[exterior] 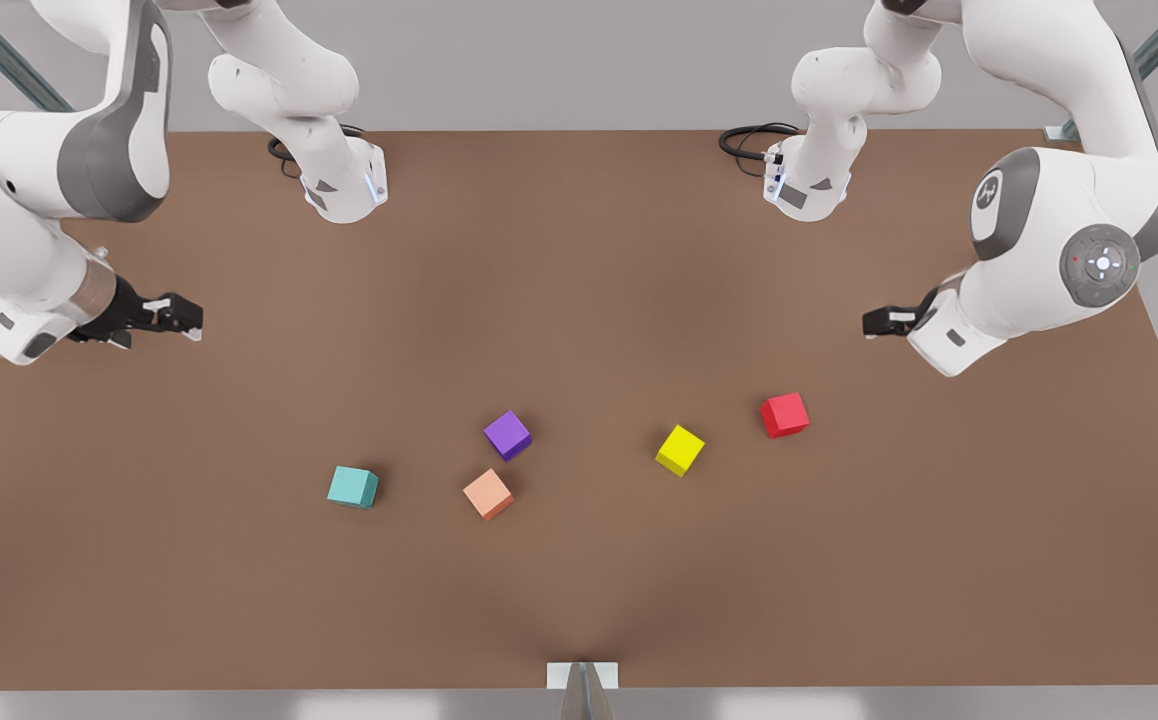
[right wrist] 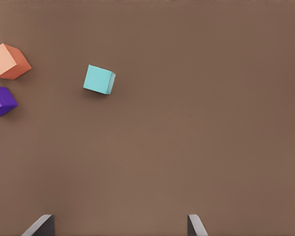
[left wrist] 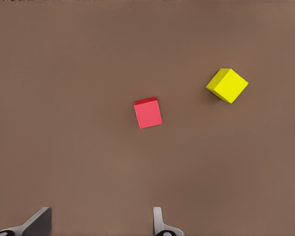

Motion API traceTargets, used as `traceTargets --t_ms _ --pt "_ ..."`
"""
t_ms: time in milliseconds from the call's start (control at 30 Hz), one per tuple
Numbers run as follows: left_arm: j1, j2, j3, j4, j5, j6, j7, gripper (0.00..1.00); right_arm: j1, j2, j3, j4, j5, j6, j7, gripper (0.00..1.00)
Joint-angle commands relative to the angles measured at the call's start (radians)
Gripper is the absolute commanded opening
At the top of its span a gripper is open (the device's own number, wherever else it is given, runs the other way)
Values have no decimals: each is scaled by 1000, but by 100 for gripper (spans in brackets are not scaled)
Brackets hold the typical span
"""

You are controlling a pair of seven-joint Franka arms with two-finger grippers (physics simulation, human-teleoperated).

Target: Pick up red wooden cube and pass to hand red wooden cube and place in blue wooden cube

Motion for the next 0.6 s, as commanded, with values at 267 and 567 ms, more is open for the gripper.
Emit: traceTargets --t_ms 267,567 --pt "-54 324 -7 -82 -25 493 -357 100 -1 36 -2 -46 -17 95 80 100" --pt "-54 314 -2 -309 -28 711 -533 100 1 -7 -17 -20 -115 -52 101 100"
